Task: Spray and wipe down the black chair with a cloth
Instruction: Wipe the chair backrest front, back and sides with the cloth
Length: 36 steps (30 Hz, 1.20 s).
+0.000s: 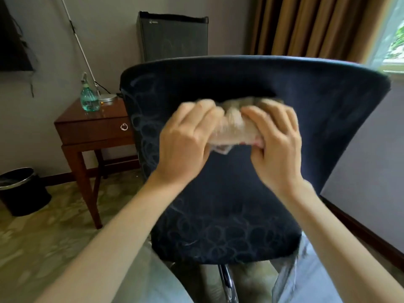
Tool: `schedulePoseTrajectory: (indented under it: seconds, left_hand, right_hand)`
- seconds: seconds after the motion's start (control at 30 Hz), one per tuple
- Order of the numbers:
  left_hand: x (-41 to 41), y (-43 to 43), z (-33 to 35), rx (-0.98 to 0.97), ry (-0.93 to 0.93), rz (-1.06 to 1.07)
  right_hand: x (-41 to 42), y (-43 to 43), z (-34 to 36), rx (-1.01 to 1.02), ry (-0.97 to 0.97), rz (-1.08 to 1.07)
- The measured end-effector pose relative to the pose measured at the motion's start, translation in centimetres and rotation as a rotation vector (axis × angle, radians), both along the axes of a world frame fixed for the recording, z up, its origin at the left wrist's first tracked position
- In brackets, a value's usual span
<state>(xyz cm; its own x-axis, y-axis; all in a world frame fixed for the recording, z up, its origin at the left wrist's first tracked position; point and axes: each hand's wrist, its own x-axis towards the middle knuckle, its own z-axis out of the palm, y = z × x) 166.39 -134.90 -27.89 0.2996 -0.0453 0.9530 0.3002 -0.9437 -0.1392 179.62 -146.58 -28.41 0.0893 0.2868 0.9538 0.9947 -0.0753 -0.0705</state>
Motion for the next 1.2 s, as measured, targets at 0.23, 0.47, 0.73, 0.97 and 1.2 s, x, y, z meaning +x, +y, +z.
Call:
schedulePoseTrajectory:
  seconds: [0.23, 0.47, 0.73, 0.97, 1.2]
  left_hand:
    - [2.9, 1.4, -3.8, -0.090, 0.013, -0.037]
    - [4.9, 0.7, -21.3, -0.208, 0.278, -0.043]
    - [5.2, 0.2, -25.0, -0.265, 0.398, -0.028]
    - [1.2, 0.2, -15.3, -0.257, 0.291, -0.093]
    - [-6.4, 3.2, 3.3, -0.025, -0.103, 0.095]
  right_hand:
    - [2.1, 1.8, -3.8, -0.034, 0.091, -0.020]
    - [3.2, 0.8, -22.3, -0.269, 0.373, -0.039]
    - [3.7, 0.2, -26.0, -0.429, 0.430, -0.069]
    - [0.6, 0.4, -16.0, -0.179, 0.258, 0.052]
    - [-6.0, 4.8, 3.9, 0.087, -0.105, 0.117]
